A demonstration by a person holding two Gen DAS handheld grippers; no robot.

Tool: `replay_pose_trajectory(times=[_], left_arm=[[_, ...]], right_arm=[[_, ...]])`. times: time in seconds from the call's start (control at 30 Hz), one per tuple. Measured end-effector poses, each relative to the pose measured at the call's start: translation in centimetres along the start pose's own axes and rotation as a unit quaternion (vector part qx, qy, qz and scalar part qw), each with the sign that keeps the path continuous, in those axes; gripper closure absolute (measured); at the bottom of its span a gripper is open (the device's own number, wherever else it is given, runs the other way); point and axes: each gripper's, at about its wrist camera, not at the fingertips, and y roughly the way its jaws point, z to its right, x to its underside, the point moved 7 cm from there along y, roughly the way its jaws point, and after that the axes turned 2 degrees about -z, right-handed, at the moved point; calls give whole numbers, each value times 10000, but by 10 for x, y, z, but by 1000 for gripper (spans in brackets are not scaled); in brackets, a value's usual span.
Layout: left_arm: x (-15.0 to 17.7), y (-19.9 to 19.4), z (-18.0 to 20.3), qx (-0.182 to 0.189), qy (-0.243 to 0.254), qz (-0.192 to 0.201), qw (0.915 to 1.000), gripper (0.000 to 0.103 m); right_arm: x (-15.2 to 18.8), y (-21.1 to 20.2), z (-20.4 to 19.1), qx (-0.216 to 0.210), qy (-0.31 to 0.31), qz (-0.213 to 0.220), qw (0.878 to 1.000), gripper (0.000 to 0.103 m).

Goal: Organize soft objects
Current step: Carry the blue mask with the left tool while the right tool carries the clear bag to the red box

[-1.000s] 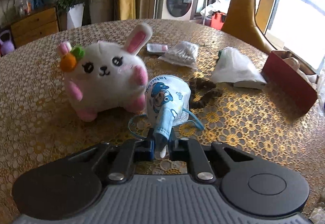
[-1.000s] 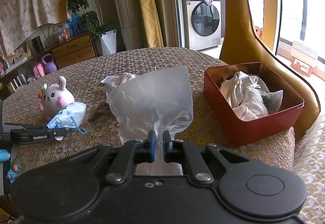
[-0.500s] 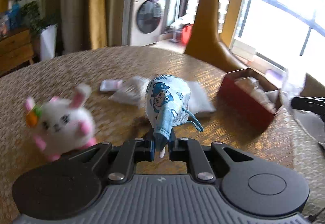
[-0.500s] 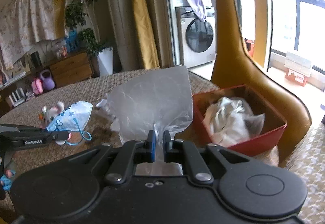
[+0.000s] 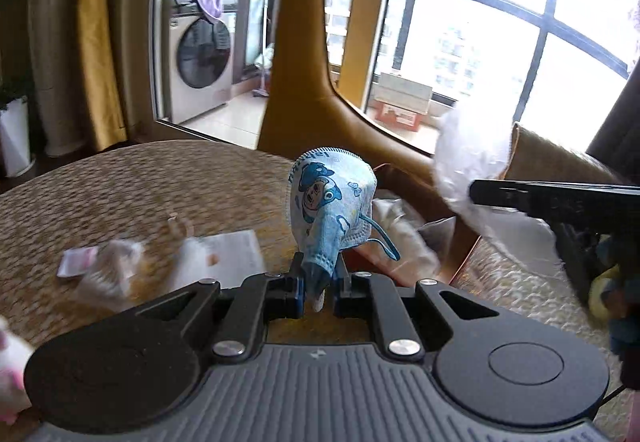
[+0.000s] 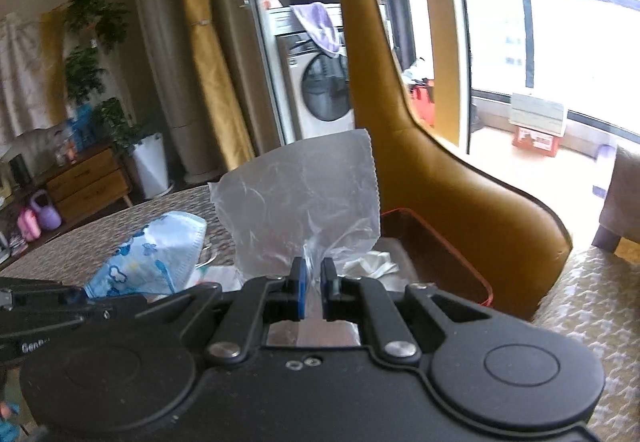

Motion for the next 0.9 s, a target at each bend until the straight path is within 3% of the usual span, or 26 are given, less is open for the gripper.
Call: replay_pose_trajectory(times=[0.17,0.47,0.9], left_arm=[[-13,41,32,197,232,-199,9993,91],[-24,113,57,139,356,-615,9974,91],[-13,160,64,196,300,-1093,9934,91]], right_arm=[[-6,24,27,185,203,-88,9996,97],[3,74,65,452,626,-415,9962,97],[18,123,83,681,813,-839,9908,96]])
